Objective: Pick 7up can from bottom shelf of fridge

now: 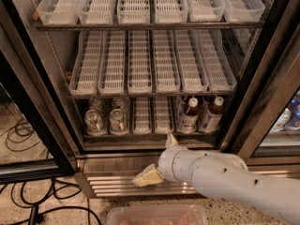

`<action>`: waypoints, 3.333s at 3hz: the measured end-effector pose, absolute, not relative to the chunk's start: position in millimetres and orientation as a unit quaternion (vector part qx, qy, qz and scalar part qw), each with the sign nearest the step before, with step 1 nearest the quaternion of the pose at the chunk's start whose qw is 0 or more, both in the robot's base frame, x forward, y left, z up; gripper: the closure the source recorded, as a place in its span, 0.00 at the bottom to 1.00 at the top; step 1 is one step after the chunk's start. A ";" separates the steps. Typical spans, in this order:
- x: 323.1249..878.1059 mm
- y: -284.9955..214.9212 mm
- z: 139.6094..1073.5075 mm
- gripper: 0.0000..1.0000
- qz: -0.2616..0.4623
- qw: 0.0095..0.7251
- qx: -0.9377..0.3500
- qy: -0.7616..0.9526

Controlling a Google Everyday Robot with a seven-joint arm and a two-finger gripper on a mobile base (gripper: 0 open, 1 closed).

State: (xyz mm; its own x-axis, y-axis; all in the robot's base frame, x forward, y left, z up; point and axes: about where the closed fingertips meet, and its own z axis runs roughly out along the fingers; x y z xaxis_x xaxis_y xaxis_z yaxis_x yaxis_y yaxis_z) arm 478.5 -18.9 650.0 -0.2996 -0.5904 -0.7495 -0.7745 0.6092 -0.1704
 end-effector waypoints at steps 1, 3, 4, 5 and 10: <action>496.1 -0.6 632.8 0.00 0.124 0.446 -0.408 0.787; 540.7 64.4 625.7 0.00 0.146 0.538 -0.371 0.743; 540.7 64.4 625.7 0.00 0.146 0.538 -0.371 0.743; 544.9 71.3 621.0 0.00 0.143 0.549 -0.365 0.738; 607.0 118.3 593.5 0.32 0.122 0.638 -0.266 0.712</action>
Offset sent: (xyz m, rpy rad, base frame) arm 0.0695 0.0857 -0.0318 0.2594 -0.2455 -0.0751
